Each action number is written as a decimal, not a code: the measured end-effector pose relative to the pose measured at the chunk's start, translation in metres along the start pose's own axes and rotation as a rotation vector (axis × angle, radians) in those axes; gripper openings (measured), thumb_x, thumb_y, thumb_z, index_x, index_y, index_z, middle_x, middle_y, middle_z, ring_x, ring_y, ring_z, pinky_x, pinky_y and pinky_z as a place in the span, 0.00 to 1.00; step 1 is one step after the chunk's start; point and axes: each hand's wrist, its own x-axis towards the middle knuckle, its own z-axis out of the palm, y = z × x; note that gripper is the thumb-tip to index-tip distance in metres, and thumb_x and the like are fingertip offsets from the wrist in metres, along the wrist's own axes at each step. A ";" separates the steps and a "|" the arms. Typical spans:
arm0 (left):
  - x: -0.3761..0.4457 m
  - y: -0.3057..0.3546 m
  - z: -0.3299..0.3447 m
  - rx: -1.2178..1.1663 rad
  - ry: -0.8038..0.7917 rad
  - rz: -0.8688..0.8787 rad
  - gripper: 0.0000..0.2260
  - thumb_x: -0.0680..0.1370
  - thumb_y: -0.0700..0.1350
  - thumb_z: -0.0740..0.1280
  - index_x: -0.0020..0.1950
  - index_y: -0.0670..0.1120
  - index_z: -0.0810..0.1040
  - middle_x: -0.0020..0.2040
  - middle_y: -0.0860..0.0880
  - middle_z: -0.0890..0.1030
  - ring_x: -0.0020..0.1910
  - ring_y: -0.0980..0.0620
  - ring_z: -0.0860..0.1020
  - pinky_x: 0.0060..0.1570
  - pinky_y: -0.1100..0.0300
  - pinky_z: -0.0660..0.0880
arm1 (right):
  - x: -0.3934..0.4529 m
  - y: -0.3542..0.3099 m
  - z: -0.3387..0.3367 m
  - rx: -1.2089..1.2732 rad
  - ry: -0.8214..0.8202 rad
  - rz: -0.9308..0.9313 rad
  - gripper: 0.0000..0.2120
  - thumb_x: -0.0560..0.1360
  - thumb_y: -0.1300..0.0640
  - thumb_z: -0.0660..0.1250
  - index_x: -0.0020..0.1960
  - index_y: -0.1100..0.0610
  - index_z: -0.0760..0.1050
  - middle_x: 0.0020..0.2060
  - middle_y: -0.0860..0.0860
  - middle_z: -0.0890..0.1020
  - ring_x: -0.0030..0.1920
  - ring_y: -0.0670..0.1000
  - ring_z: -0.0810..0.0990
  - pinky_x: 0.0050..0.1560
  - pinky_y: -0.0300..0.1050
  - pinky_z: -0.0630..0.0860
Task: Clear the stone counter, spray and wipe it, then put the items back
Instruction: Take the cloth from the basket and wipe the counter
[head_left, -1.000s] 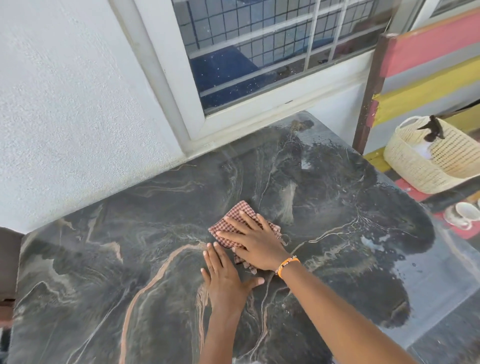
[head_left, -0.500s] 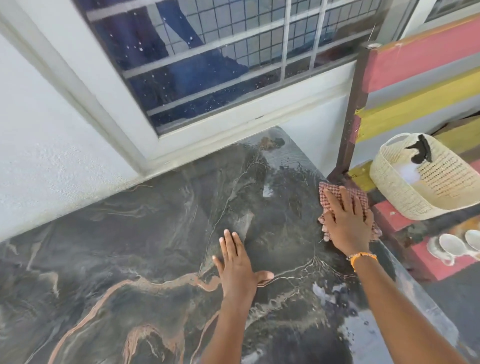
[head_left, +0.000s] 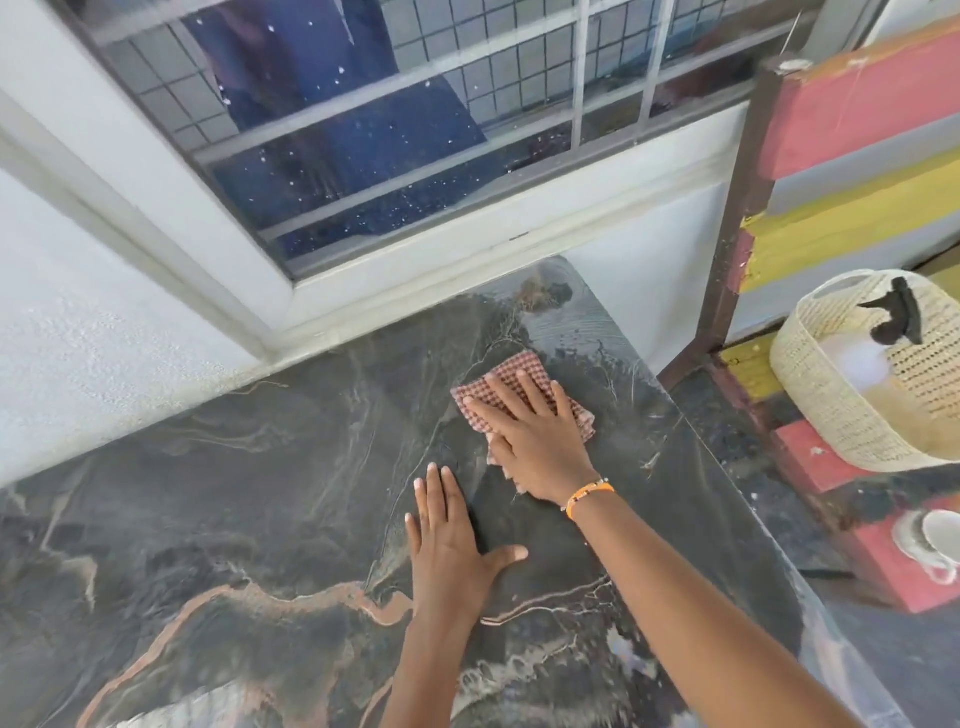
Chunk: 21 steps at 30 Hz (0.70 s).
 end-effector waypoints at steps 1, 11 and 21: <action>0.007 0.004 -0.002 0.000 0.008 0.009 0.51 0.69 0.65 0.65 0.75 0.43 0.35 0.76 0.47 0.35 0.74 0.47 0.34 0.73 0.48 0.40 | 0.006 0.018 -0.005 -0.001 0.013 0.059 0.24 0.79 0.48 0.50 0.73 0.39 0.54 0.77 0.45 0.53 0.76 0.56 0.49 0.73 0.61 0.44; 0.029 0.012 -0.005 0.042 -0.019 -0.027 0.54 0.60 0.69 0.60 0.75 0.46 0.38 0.76 0.48 0.36 0.75 0.46 0.37 0.73 0.46 0.45 | -0.043 0.081 -0.007 -0.008 0.156 0.571 0.27 0.74 0.48 0.47 0.73 0.47 0.61 0.73 0.57 0.64 0.72 0.60 0.62 0.65 0.65 0.61; 0.037 0.022 -0.008 0.114 -0.023 -0.066 0.51 0.68 0.66 0.65 0.75 0.45 0.37 0.76 0.48 0.36 0.75 0.46 0.37 0.74 0.49 0.45 | 0.018 -0.001 0.002 -0.051 0.016 -0.022 0.25 0.74 0.47 0.52 0.70 0.43 0.64 0.71 0.49 0.68 0.71 0.55 0.67 0.67 0.62 0.55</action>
